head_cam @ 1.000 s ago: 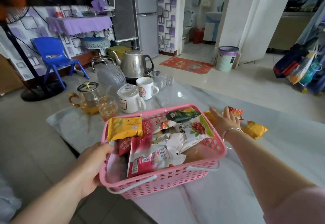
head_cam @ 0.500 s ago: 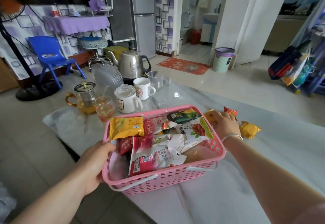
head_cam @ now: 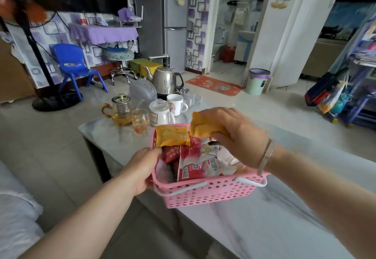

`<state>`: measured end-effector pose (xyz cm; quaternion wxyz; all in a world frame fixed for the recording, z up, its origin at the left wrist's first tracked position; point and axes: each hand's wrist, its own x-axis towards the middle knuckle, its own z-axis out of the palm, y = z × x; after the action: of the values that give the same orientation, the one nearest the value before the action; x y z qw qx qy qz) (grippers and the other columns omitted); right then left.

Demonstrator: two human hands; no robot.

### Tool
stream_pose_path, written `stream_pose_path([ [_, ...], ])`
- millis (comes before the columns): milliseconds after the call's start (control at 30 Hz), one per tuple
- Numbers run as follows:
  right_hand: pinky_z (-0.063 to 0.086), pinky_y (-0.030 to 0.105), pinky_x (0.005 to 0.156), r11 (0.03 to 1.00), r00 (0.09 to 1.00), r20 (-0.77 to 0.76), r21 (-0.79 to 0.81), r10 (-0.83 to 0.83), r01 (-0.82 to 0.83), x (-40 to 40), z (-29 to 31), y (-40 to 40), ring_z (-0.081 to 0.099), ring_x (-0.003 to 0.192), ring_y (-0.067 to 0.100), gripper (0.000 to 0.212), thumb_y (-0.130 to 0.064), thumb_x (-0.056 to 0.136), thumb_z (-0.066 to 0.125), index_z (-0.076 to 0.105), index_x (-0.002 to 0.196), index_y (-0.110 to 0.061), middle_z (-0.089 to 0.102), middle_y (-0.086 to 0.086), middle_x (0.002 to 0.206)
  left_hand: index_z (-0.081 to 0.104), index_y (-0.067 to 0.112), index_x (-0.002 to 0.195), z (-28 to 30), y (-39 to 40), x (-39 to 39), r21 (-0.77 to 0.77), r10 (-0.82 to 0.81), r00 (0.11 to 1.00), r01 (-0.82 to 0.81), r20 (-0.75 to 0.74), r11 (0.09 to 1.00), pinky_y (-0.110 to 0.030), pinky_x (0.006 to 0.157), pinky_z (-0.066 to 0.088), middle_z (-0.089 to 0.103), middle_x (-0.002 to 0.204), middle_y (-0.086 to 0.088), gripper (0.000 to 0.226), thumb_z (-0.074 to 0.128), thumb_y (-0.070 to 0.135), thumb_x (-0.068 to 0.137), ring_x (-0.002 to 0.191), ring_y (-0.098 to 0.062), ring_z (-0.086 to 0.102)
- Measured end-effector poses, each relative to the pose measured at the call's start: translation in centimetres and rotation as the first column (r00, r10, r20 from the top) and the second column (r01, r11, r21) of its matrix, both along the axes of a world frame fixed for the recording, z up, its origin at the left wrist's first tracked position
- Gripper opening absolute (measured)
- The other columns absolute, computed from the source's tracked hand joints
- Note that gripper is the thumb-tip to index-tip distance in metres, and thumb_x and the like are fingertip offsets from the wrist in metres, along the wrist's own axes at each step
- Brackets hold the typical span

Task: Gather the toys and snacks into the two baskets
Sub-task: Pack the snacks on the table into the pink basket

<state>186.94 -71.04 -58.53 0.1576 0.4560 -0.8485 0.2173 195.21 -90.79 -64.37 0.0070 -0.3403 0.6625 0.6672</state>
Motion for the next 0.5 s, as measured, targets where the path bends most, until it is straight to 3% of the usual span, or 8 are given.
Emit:
stream_pose_path([
  [133, 0.028, 0.042, 0.113, 0.98, 0.995, -0.063, 0.185, 0.081, -0.068, 4.5, -1.0, -3.5, 0.041, 0.129, 0.023, 0.045, -0.02, 0.094, 0.054, 0.045, 0.137, -0.025, 0.049, 0.0, 0.138, 0.068, 0.009, 0.1, 0.5, 0.5, 1.7, -0.003, -0.025, 1.0, 0.025, -0.003, 1.0, -0.05, 0.082, 0.059, 0.077, 0.086, -0.016, 0.034, 0.052, 0.038, 0.098, 0.083, -0.038, 0.073],
  [233, 0.0, 0.04, 0.118, 0.905, 0.999, 0.015, 0.422, 0.047, -0.049, 6.1, -3.0, -4.8, 0.006, 0.146, 0.019, 0.053, -0.038, 0.1, 0.033, 0.017, 0.15, -0.03, 0.014, -0.005, 0.158, 0.066, 0.014, 0.1, 0.6, 0.4, 2.8, 0.024, 0.013, 1.0, -0.013, -0.013, 1.0, -0.053, 0.086, 0.058, 0.075, 0.09, -0.017, 0.04, 0.045, 0.048, 0.1, 0.087, -0.038, 0.071],
  [300, -0.01, 0.038, 0.116, 0.821, 0.998, 0.058, 0.568, 0.025, -0.053, 6.7, -3.9, -5.2, -0.013, 0.145, 0.014, 0.061, -0.053, 0.097, 0.017, -0.001, 0.151, -0.032, -0.009, -0.009, 0.158, 0.062, 0.018, 0.102, 0.5, 0.2, 3.2, 0.054, 0.042, 0.999, -0.041, -0.024, 0.998, -0.054, 0.087, 0.057, 0.074, 0.095, -0.015, 0.038, 0.043, 0.051, 0.1, 0.09, -0.037, 0.07],
  [400, -0.008, 0.041, 0.118, 0.793, 0.996, 0.076, 0.604, 0.042, -0.079, 6.8, -3.9, -5.4, -0.018, 0.144, 0.013, 0.068, -0.063, 0.092, 0.011, -0.002, 0.15, -0.032, -0.013, -0.01, 0.157, 0.06, 0.022, 0.106, 0.5, -0.1, 3.2, 0.053, 0.049, 0.999, -0.048, -0.02, 0.997, -0.053, 0.085, 0.057, 0.072, 0.1, -0.013, 0.035, 0.042, 0.051, 0.101, 0.091, -0.036, 0.07],
  [500, -0.011, 0.04, 0.117, 0.864, 0.996, 0.078, 0.498, 0.042, -0.076, 6.2, -3.4, -5.0, -0.016, 0.144, 0.011, 0.071, -0.067, 0.087, 0.012, 0.004, 0.15, -0.035, -0.011, -0.011, 0.157, 0.064, 0.018, 0.104, 0.7, -0.5, 2.7, 0.047, 0.04, 0.999, -0.039, -0.016, 0.998, -0.056, 0.087, 0.056, 0.075, 0.098, -0.015, 0.038, 0.044, 0.051, 0.1, 0.092, -0.038, 0.071],
])
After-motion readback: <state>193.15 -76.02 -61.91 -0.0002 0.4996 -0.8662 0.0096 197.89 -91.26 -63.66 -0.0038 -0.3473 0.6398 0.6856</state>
